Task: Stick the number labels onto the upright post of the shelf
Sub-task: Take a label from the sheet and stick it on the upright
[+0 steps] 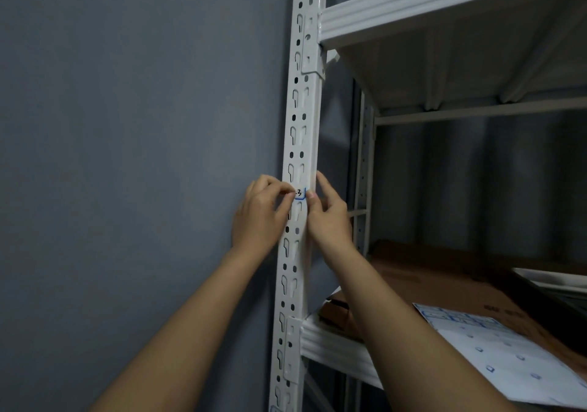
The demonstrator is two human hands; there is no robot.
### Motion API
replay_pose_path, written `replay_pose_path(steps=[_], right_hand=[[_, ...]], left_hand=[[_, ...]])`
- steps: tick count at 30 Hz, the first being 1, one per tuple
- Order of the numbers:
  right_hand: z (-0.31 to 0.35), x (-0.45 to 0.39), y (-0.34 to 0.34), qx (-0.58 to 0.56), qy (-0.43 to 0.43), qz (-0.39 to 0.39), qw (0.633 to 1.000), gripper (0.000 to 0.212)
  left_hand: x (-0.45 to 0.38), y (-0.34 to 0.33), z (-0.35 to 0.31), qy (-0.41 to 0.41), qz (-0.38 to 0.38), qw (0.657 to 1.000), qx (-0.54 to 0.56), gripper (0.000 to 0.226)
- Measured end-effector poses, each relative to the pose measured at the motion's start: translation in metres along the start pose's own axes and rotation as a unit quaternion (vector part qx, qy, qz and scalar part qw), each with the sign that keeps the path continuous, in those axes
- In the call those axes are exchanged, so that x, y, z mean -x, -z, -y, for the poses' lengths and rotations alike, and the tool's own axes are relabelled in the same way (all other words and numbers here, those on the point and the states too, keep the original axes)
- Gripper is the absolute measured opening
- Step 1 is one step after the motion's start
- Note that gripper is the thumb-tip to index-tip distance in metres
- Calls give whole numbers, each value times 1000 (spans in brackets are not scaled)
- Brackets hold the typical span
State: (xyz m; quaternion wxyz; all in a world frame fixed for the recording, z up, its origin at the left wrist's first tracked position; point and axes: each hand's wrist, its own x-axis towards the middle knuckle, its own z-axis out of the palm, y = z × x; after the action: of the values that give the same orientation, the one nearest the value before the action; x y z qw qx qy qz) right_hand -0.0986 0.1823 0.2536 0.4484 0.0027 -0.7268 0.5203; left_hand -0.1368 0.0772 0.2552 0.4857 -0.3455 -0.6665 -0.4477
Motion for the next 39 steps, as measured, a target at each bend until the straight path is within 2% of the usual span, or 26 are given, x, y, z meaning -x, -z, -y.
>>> replay_pose_path(steps=[3,8,13,19,23,28,30,36,39], right_hand=[[-1,0,1,3,1,-5,1000,43],[-1,0,0,6,-1,-13,1000,42],[3,5,3,18,8,-18,1000,43],[5,7,4,13,12,-17,1000,44],[6,6,2,13,11,-18,1000,43],[4,8,2,1,14,-20,1000,42],[3,8,4,-8,20,-14,1000,42],[2,10,6,-17,16,-5,1000,43],[8,14,10,-30,10,12,999,45]], left_hand=[[-5,2,-1,-25,23,999,-24,8],[-11,5,-5,-86,39,986,-140,10],[-10,3,-8,-111,41,979,-165,8],[-8,3,-15,-25,64,987,-144,16],[3,1,-10,1,62,990,-125,14],[23,5,6,50,38,998,-33,3],[26,9,6,67,26,997,42,10],[24,22,-2,146,73,961,223,19],[25,26,-7,159,75,947,269,23]])
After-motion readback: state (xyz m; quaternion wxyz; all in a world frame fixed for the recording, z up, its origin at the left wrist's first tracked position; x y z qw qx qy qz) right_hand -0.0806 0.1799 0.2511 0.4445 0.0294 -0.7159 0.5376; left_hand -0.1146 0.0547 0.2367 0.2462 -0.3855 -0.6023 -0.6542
